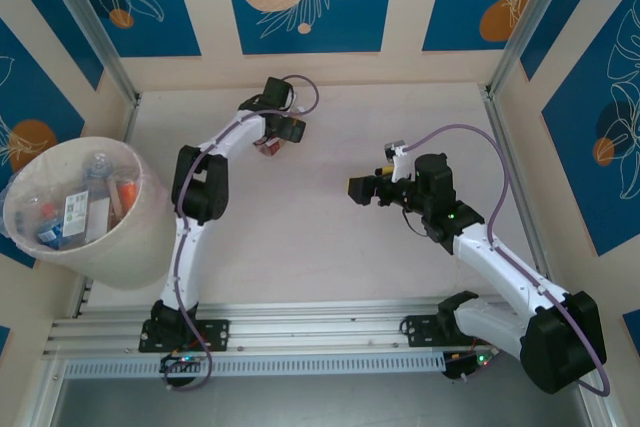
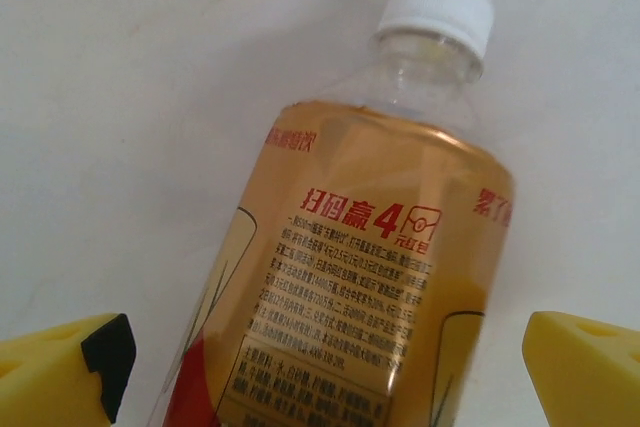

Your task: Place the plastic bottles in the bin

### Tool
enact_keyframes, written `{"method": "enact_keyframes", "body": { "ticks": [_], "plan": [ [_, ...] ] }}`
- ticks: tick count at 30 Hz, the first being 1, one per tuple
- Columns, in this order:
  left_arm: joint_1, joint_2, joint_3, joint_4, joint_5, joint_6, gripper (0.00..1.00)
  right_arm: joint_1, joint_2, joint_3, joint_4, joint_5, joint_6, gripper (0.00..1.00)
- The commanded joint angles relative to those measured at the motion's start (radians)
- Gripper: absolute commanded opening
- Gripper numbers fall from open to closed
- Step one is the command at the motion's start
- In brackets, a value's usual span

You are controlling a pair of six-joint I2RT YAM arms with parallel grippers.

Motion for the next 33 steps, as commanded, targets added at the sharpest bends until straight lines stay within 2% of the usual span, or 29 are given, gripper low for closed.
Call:
{"method": "enact_keyframes", "body": {
  "ticks": [1, 7, 10, 18, 21, 23, 30, 33],
  "plan": [
    [0.005, 0.054, 0.120, -0.166, -0.006, 0.026, 0.96, 0.006, -0.004, -0.012, -0.012, 0.027, -0.017, 1.00],
    [0.005, 0.116, 0.224, -0.249, 0.012, 0.056, 0.81, 0.007, 0.001, -0.014, -0.014, 0.046, -0.019, 1.00],
    [0.005, 0.117, 0.228, -0.251, 0.015, 0.071, 0.77, 0.006, 0.004, -0.011, -0.018, 0.055, -0.020, 1.00],
    [0.004, 0.118, 0.229, -0.280, 0.048, 0.117, 0.76, 0.006, 0.005, -0.011, -0.020, 0.061, -0.015, 0.99],
    [0.005, 0.127, 0.238, -0.298, 0.056, 0.128, 0.87, 0.006, 0.003, -0.010, -0.023, 0.060, -0.013, 0.99],
    [0.005, 0.138, 0.251, -0.313, 0.048, 0.132, 0.87, 0.006, 0.002, -0.010, -0.026, 0.058, -0.014, 1.00],
    [0.004, 0.106, 0.254, -0.313, 0.068, 0.130, 0.63, 0.006, -0.016, -0.008, -0.042, 0.061, -0.011, 1.00],
    [0.003, 0.057, 0.237, -0.313, 0.116, 0.123, 0.59, 0.007, -0.030, -0.011, -0.049, 0.071, -0.012, 1.00]
  ]
}}
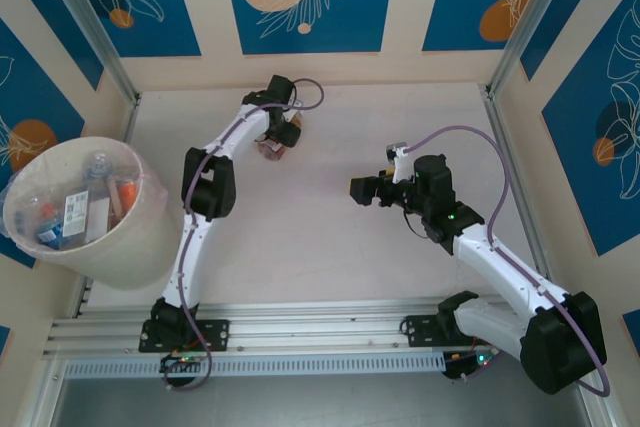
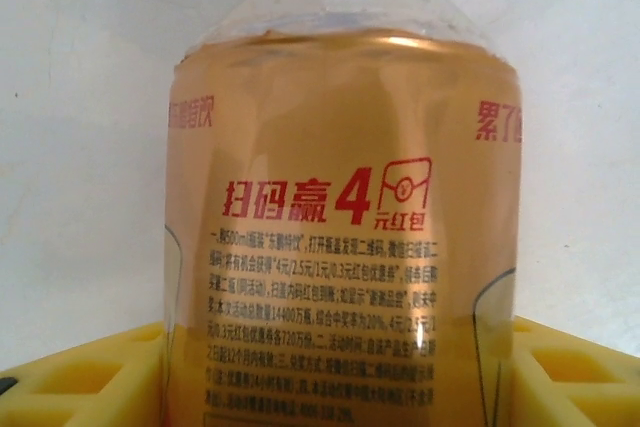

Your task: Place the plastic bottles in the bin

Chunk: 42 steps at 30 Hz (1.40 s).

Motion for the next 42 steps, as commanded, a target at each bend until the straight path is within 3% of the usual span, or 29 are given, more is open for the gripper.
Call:
{"method": "enact_keyframes", "body": {
  "ticks": [1, 10, 26, 28, 31, 36, 42],
  "plan": [
    [0.001, -0.080, -0.007, -0.026, 0.065, -0.002, 0.59, 0.006, -0.030, -0.009, -0.014, 0.025, -0.011, 0.99],
    [-0.011, -0.392, -0.310, 0.176, 0.176, -0.077, 0.57, 0.004, -0.019, -0.020, 0.015, 0.046, -0.014, 1.00],
    [-0.034, -0.993, -0.832, 0.550, 0.231, -0.280, 0.53, 0.004, -0.016, -0.030, 0.080, 0.070, 0.016, 1.00],
    [-0.034, -1.073, -0.865, 0.535, 0.166, -0.253, 0.54, 0.004, -0.015, -0.032, 0.098, 0.086, 0.016, 1.00],
    [-0.031, -1.177, -0.898, 0.500, -0.047, -0.211, 0.55, 0.000, -0.013, -0.023, 0.121, 0.092, 0.013, 1.00],
    [-0.024, -1.317, -0.865, 0.379, -0.255, -0.152, 0.57, -0.008, 0.010, 0.008, 0.134, 0.091, 0.009, 1.00],
    [0.019, -1.399, -0.749, 0.177, -0.667, -0.049, 0.56, -0.011, 0.061, 0.035, 0.172, 0.067, 0.019, 1.00]
  ]
}}
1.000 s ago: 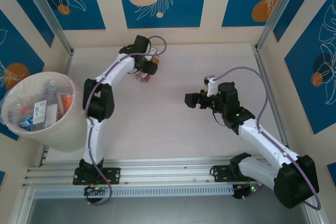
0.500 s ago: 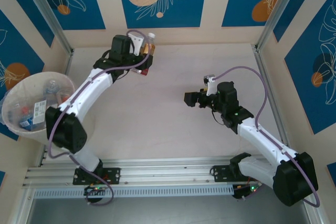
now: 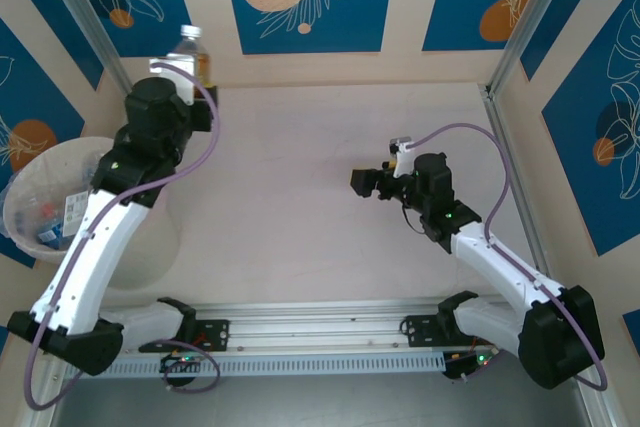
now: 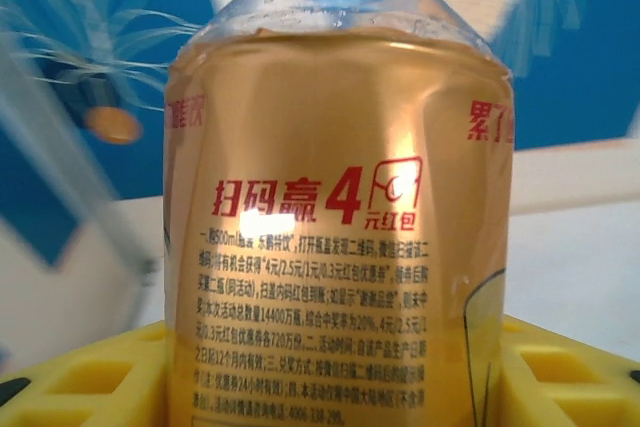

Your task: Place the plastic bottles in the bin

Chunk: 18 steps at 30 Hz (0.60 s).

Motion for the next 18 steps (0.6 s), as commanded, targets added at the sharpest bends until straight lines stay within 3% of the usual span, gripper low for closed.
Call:
{"method": "enact_keyframes", "body": {
  "ticks": [1, 4, 6, 11, 18],
  "plan": [
    [0.070, -0.042, 0.065, -0.172, -0.284, 0.052, 0.56, -0.004, 0.031, 0.042, 0.056, -0.012, 0.012, 1.00],
    [0.233, -0.100, 0.054, -0.270, -0.227, -0.013, 0.54, -0.005, 0.064, 0.053, 0.078, -0.027, 0.013, 0.99],
    [0.300, -0.129, 0.027, -0.310, -0.262, -0.022, 0.54, -0.006, 0.087, 0.063, 0.086, -0.038, 0.015, 1.00],
    [0.395, -0.147, 0.003, -0.450, -0.471, -0.056, 0.55, -0.009, 0.142, 0.117, 0.074, -0.083, 0.006, 1.00],
    [0.532, -0.108, -0.004, -0.641, -0.420, -0.197, 0.57, -0.008, 0.202, 0.206, 0.008, -0.137, -0.030, 1.00]
  ]
}}
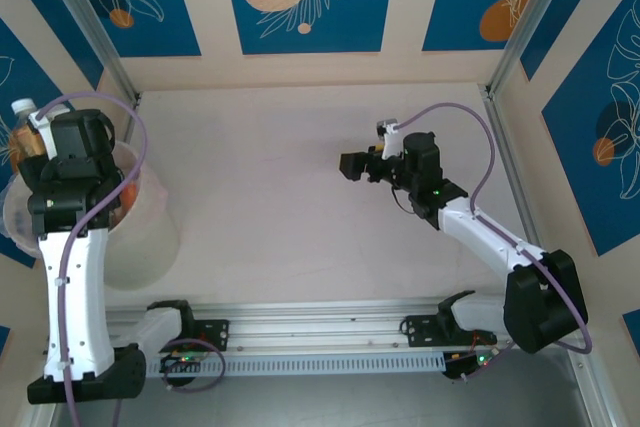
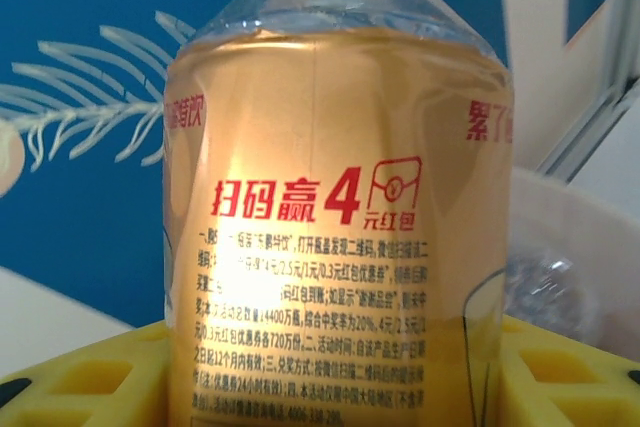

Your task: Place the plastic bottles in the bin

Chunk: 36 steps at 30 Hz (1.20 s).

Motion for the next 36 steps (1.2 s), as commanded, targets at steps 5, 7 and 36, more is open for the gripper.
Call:
{"method": "enact_keyframes", "body": {
  "ticks": [5, 7, 36],
  "plan": [
    [0.163, 0.088, -0.029, -0.186, 0.019, -0.125, 0.60, 0.000, 0.033, 0.083, -0.054, -0.071, -0.022, 1.00],
    [0.199, 0.077, -0.064, -0.167, 0.045, -0.132, 0.66, 0.004, 0.037, 0.099, -0.067, -0.073, -0.021, 1.00],
    [0.305, 0.122, -0.184, -0.021, 0.588, -0.126, 1.00, 0.083, 0.085, 0.157, -0.128, -0.008, -0.042, 1.00]
  ]
}}
